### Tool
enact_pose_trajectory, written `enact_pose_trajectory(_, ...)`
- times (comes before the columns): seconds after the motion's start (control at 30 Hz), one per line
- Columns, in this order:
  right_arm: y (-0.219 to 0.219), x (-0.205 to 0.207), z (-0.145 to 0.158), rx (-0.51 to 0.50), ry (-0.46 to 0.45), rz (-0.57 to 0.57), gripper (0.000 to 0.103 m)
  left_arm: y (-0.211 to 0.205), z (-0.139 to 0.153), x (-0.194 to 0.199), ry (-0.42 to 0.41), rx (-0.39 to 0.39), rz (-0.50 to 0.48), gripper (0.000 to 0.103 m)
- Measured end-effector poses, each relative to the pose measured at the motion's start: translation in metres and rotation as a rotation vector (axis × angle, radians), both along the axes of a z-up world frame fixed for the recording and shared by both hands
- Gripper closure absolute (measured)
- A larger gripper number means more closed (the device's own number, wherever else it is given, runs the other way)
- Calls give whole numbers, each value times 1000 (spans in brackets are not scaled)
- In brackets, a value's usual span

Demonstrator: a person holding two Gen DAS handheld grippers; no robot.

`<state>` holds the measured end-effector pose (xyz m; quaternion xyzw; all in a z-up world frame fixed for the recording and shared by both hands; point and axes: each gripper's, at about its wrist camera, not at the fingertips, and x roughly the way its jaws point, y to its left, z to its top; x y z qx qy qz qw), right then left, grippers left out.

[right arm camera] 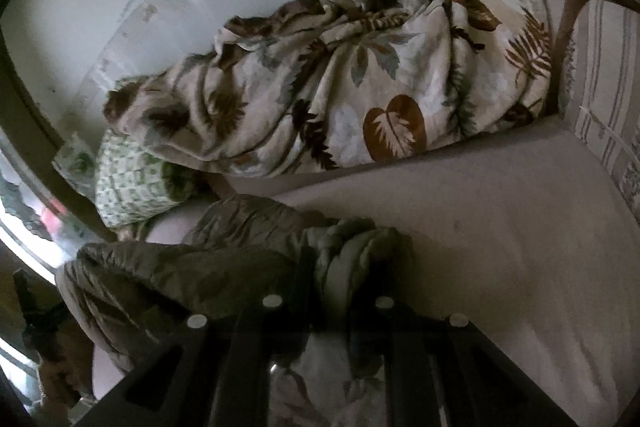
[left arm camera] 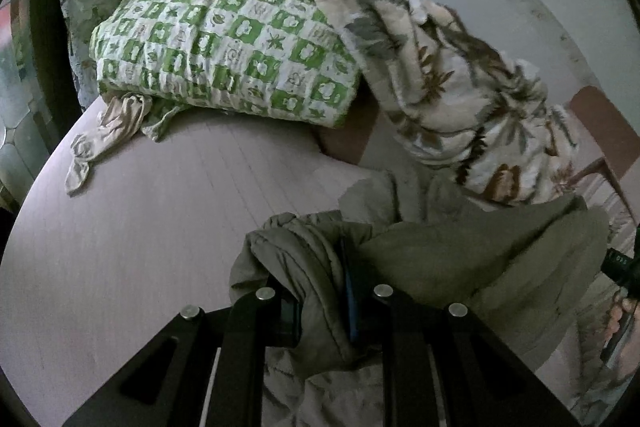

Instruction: Fold large clothes

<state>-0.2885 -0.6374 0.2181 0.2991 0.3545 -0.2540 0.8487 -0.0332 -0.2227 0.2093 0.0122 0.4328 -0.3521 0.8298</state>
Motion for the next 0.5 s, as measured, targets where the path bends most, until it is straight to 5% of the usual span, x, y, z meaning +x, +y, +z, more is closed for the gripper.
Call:
enact_pose_trajectory(0.3,-42,66,-46,9,75,-41,89,-54,-39,50,-5,93,26,86)
enact_pose_trajectory(0.5,-62,88,-103,35,132,-60,89,-89,-85,77,10,181,42,85)
